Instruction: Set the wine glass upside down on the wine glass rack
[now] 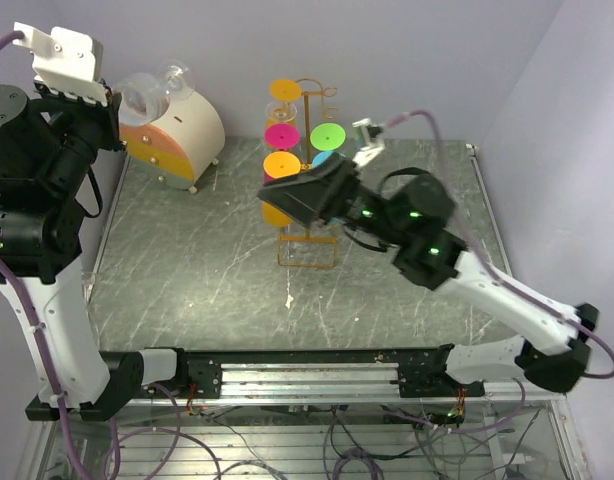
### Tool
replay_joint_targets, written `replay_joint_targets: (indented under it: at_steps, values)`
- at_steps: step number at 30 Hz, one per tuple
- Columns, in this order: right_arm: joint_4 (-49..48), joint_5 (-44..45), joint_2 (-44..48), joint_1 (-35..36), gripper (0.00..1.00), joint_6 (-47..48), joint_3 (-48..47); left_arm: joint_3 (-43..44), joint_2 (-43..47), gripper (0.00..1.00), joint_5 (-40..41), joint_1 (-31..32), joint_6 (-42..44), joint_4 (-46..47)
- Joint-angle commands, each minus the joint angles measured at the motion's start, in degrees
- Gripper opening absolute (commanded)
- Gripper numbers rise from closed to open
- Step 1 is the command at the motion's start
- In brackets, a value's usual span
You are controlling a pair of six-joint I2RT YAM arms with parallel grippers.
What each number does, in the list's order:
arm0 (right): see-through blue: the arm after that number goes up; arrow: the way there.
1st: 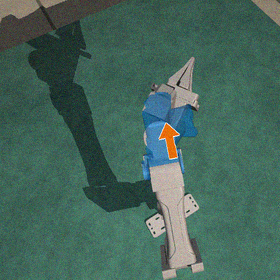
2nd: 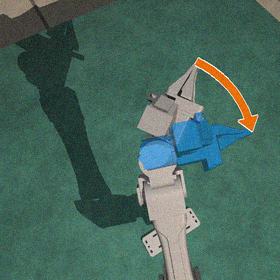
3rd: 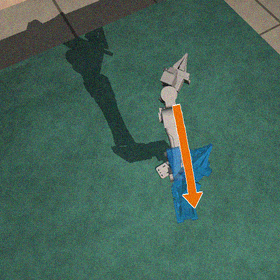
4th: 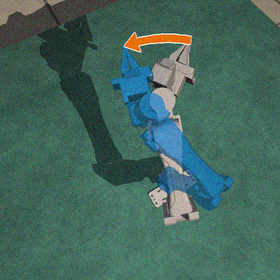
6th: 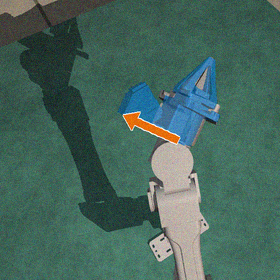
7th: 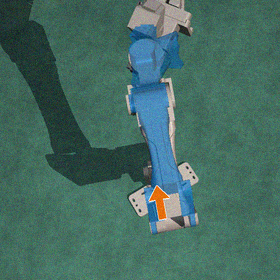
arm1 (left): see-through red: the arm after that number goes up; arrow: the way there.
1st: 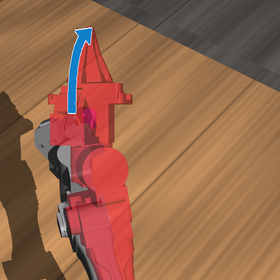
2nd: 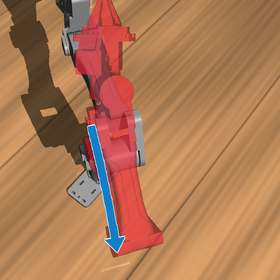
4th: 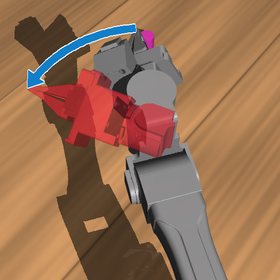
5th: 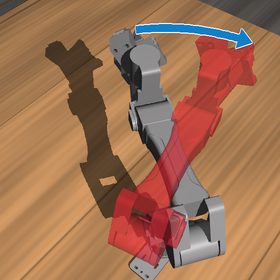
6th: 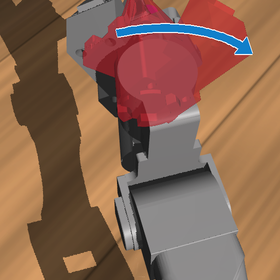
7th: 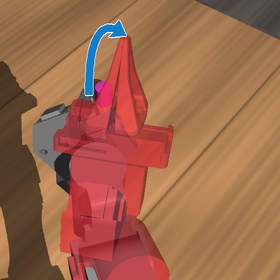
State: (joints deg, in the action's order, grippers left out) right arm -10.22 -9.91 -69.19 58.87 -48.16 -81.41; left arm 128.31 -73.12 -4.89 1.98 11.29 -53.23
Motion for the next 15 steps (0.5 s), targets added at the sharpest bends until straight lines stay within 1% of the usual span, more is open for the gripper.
replay_joint_targets:
  at_steps: [1,3,5,7,9,12,15]
  values:
    - [-21.3,2.5,-6.4,-0.3,0.76,-20.9,0.6,2.7,-1.4,0.07,-5.5,0.2,-5.0,4.9]
    - [-25.3,4.4,-10.9,-0.2,0.76,-28.2,-1.5,2.5,-0.6,0.07,-6.8,0.1,-6.5,5.6]
    - [-28.4,6.0,-15.6,-0.1,0.84,-35.9,-3.5,1.2,0.6,0.07,-8.5,0.1,-7.4,6.3]
    - [-30.0,8.0,-18.6,0.0,0.86,-40.8,-5.0,-0.6,2.0,0.07,-10.2,0.0,-7.8,7.1]
    - [-33.5,11.7,-20.1,0.0,0.85,-45.4,-3.7,-2.6,3.4,0.07,-12.1,0.0,-8.1,7.6]
    - [-39.0,19.4,-21.7,0.2,0.84,-50.0,-1.1,-4.4,4.7,0.07,-13.3,0.0,-9.3,8.0]
    - [-41.1,24.4,-23.8,0.2,0.83,-52.0,-1.8,-5.2,5.6,0.07,-14.9,-1.0,-11.0,8.8]
